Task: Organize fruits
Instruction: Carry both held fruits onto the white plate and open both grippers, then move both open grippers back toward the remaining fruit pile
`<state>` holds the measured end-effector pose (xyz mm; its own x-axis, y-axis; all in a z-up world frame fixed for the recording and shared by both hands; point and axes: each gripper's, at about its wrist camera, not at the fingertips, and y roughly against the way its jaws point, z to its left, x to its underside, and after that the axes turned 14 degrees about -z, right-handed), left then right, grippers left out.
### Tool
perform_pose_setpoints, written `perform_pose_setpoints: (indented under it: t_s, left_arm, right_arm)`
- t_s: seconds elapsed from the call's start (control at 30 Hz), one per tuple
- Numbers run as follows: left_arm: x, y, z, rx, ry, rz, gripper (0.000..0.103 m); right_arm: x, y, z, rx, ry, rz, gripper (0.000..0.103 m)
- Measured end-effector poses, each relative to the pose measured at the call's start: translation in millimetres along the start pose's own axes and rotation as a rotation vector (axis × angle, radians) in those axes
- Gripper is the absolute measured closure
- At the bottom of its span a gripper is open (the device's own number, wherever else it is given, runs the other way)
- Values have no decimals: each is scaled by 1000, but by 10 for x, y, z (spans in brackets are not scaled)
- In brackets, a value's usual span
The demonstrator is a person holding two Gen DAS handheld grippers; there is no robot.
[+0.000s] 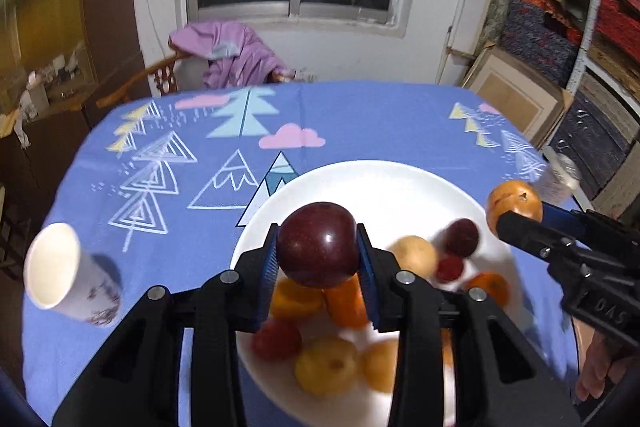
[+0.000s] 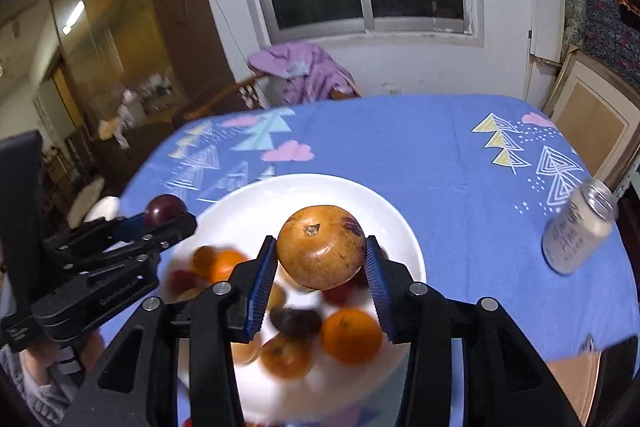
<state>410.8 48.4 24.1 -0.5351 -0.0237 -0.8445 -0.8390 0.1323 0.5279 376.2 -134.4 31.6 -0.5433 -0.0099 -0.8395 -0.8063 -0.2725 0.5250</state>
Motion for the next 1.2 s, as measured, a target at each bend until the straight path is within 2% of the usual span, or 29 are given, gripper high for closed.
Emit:
perform_pose_setpoints:
  t_s: [0.1, 0.3, 0.4, 0.43, 0.47, 0.53, 0.67, 0.77, 0.9, 1.0, 1.2]
  left_arm:
    - [47, -354, 82, 4, 26, 56, 68]
    - [120, -641, 83, 2, 10, 94, 66]
    - [118, -637, 65, -23, -4, 71, 40]
    - [96, -596, 62, -36, -5, 48, 33]
    - [73, -560, 66, -56, -9, 32, 32]
    - [33, -483, 85, -60, -1, 19, 24]
    - [-2, -157, 152, -63, 36, -16, 23]
    - [84, 210, 192, -66, 63, -55, 14]
    - [398, 709, 189, -48, 70, -83, 13]
    - [683, 957, 154, -33, 77, -81, 13]
    - [1229, 1222, 5, 12, 68, -45, 12]
  right_arm:
    - [40, -394, 11, 22, 37, 73, 58]
    - [129, -703, 83, 28, 80, 131, 57]
    - [134, -736, 120, 37, 101, 129, 55]
    - [128, -725, 119, 34, 93, 126, 49]
    - [117, -691, 111, 47, 89, 110, 46]
    - [82, -610, 100, 55, 88, 81, 44]
    - [13, -195, 22, 35, 27, 13, 44]
    - [109, 222, -44, -2, -34, -43, 35]
    - [476, 800, -136, -43, -95, -102, 33]
    - [811, 1111, -245, -74, -162, -110, 29]
    - [1208, 1320, -339, -88, -207, -68, 29]
